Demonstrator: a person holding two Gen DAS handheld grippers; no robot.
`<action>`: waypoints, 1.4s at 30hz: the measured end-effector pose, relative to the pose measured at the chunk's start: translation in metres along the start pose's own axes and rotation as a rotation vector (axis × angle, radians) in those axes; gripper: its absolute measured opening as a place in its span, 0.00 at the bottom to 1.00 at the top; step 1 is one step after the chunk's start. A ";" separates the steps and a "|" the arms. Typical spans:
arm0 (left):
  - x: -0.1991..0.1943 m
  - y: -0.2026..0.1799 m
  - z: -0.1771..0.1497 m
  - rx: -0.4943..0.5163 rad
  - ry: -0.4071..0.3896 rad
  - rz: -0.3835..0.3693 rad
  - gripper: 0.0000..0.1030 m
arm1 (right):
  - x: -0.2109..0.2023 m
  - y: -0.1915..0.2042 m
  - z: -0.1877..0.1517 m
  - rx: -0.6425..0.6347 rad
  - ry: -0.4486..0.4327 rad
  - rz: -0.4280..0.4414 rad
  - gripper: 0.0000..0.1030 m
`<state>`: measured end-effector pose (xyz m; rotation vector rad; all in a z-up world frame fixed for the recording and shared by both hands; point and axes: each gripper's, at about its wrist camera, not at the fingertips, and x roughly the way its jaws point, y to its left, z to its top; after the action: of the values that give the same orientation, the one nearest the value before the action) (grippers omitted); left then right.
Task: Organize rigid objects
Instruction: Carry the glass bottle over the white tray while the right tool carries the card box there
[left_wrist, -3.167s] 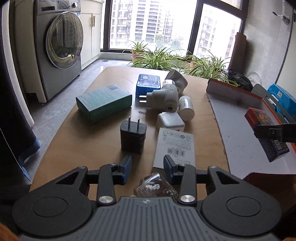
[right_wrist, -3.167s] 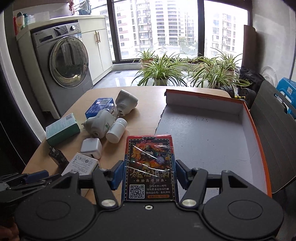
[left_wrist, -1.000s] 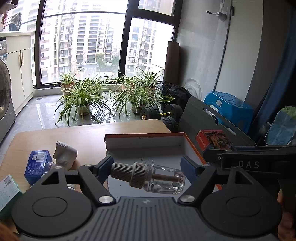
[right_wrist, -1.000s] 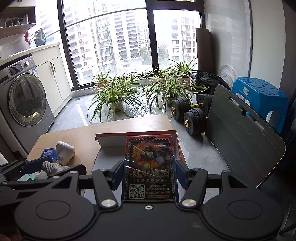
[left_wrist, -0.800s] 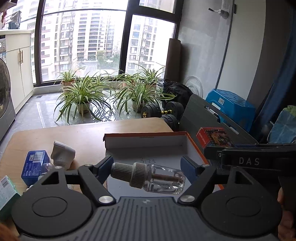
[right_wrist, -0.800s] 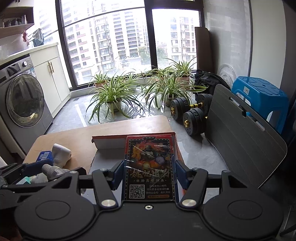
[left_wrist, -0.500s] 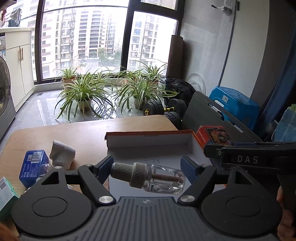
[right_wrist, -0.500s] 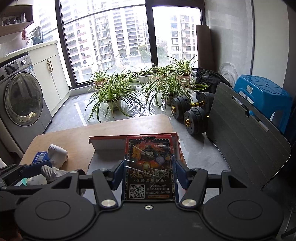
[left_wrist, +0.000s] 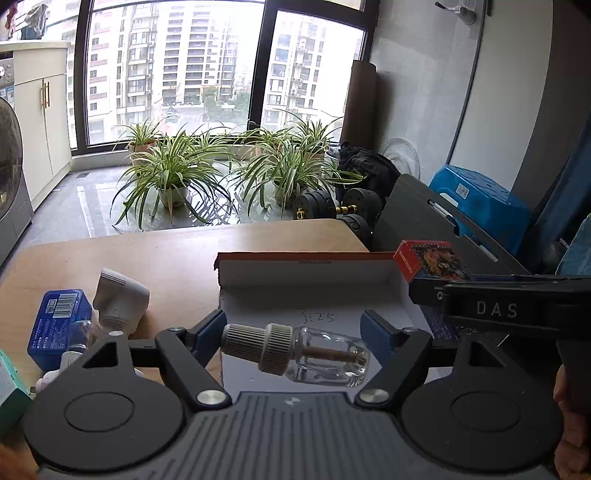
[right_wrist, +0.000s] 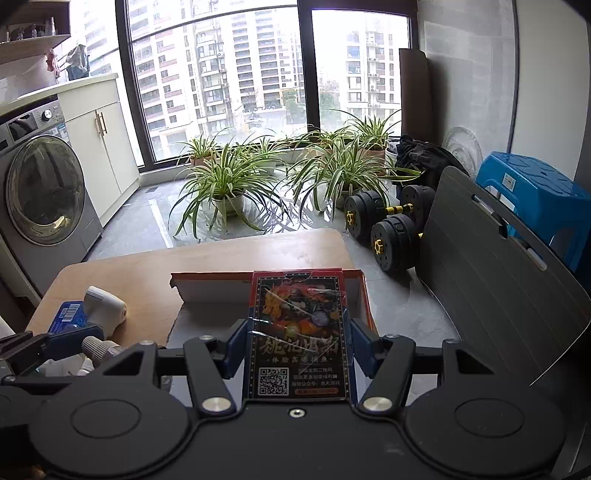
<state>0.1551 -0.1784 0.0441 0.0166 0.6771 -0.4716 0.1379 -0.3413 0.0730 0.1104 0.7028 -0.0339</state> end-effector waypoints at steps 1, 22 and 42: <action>0.002 0.000 0.000 0.001 0.003 0.001 0.79 | 0.003 0.000 0.000 -0.001 0.004 0.002 0.69; 0.023 0.011 -0.004 -0.006 0.024 0.008 0.79 | 0.030 0.010 0.000 -0.031 0.040 0.001 0.69; 0.030 0.013 -0.003 -0.002 0.026 0.011 0.79 | 0.043 0.010 0.003 -0.017 0.065 0.025 0.69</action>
<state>0.1796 -0.1788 0.0218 0.0245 0.7024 -0.4605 0.1732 -0.3311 0.0484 0.1044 0.7661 -0.0005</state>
